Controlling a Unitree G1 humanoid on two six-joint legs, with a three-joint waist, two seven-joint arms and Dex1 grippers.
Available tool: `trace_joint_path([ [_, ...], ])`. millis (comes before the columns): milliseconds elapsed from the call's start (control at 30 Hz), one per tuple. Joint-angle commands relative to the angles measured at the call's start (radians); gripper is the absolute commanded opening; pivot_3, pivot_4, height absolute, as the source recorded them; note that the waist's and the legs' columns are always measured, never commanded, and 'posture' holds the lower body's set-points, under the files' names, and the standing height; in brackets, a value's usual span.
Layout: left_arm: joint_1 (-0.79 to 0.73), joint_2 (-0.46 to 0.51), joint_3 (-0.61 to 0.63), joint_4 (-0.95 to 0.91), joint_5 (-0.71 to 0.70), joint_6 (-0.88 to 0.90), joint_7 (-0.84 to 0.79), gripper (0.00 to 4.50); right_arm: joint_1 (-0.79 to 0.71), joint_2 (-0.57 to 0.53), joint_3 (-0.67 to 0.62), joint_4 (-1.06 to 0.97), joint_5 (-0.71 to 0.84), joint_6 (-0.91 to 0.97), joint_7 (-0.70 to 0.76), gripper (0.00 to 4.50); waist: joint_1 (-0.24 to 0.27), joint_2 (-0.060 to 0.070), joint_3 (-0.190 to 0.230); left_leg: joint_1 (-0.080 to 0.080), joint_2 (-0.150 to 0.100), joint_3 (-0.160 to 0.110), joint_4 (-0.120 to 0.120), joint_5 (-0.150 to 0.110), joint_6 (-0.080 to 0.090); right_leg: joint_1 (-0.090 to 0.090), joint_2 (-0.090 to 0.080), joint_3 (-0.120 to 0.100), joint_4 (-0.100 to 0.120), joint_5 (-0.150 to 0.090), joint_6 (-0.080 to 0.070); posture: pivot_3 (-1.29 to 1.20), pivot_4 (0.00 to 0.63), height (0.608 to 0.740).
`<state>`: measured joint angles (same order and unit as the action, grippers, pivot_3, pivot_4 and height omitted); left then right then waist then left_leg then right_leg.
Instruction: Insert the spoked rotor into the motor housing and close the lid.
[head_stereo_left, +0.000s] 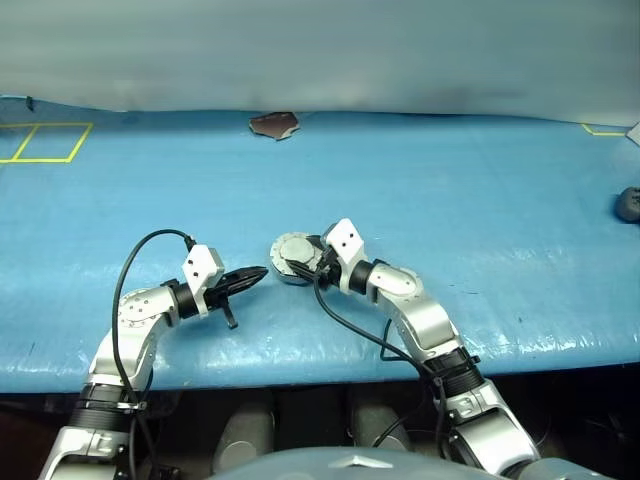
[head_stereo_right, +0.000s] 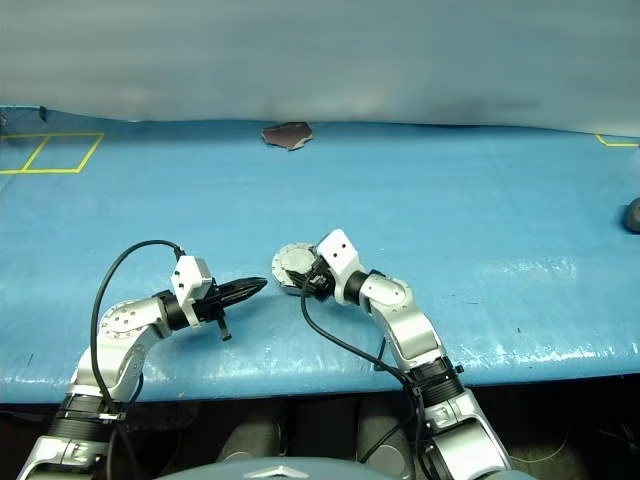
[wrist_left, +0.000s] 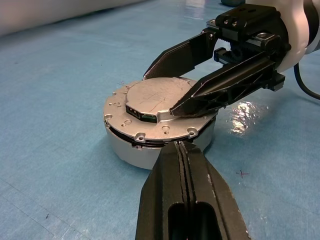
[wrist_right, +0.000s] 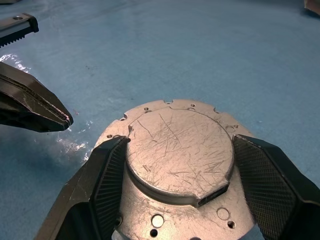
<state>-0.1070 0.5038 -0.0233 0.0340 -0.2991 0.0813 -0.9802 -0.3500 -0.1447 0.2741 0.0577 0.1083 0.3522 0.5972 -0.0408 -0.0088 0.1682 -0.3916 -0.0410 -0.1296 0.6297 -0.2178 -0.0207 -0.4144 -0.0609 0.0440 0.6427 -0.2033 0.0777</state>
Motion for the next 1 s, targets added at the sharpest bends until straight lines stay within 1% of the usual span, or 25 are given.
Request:
trace_joint_path([
  [33, -0.002, 0.002, -0.001, -0.002, 0.004, -0.009, 0.006, 0.0, -0.011, 0.009, 0.0, -0.034, 0.0, 0.021, -0.018, 3.26, 0.0, 0.0, 0.0, 0.0, 0.0, 0.0, 0.0, 0.0, 0.0, 0.0, 0.0, 0.0, 0.0, 0.0, 0.0, 0.0, 0.15, 0.74],
  [767, -0.001, -0.003, -0.001, 0.003, 0.017, -0.018, 0.026, 0.0, -0.004, 0.019, 0.064, 0.001, -0.075, 0.078, -0.078, 3.26, -0.013, 0.0, 0.0, 0.004, 0.001, 0.0, 0.0, 0.0, 0.0, 0.003, 0.0, 0.0, 0.001, 0.0, 0.0, 0.0, 0.15, 0.74],
  [833, 0.0, -0.003, -0.001, 0.002, 0.017, -0.018, 0.027, 0.0, -0.003, 0.019, 0.065, 0.013, -0.082, 0.075, -0.088, 3.26, -0.014, 0.0, 0.0, 0.005, 0.001, 0.001, 0.0, 0.0, 0.0, 0.004, 0.0, 0.0, 0.001, -0.001, -0.001, 0.0, 0.15, 0.74],
  [867, 0.0, -0.003, -0.001, 0.002, 0.017, -0.018, 0.027, 0.0, -0.003, 0.02, 0.064, 0.019, -0.085, 0.073, -0.093, 3.26, -0.014, 0.0, 0.0, 0.006, 0.001, 0.001, 0.0, 0.0, 0.0, 0.005, 0.0, 0.0, 0.001, -0.002, -0.004, 0.0, 0.15, 0.74],
  [1000, 0.0, -0.002, -0.001, 0.001, 0.016, -0.018, 0.029, 0.0, 0.0, 0.019, 0.064, 0.033, -0.088, 0.077, -0.1, 3.26, -0.014, 0.0, 0.0, 0.008, 0.001, 0.001, -0.001, 0.0, 0.0, 0.006, 0.0, 0.0, 0.001, -0.003, -0.006, 0.0, 0.15, 0.74],
])
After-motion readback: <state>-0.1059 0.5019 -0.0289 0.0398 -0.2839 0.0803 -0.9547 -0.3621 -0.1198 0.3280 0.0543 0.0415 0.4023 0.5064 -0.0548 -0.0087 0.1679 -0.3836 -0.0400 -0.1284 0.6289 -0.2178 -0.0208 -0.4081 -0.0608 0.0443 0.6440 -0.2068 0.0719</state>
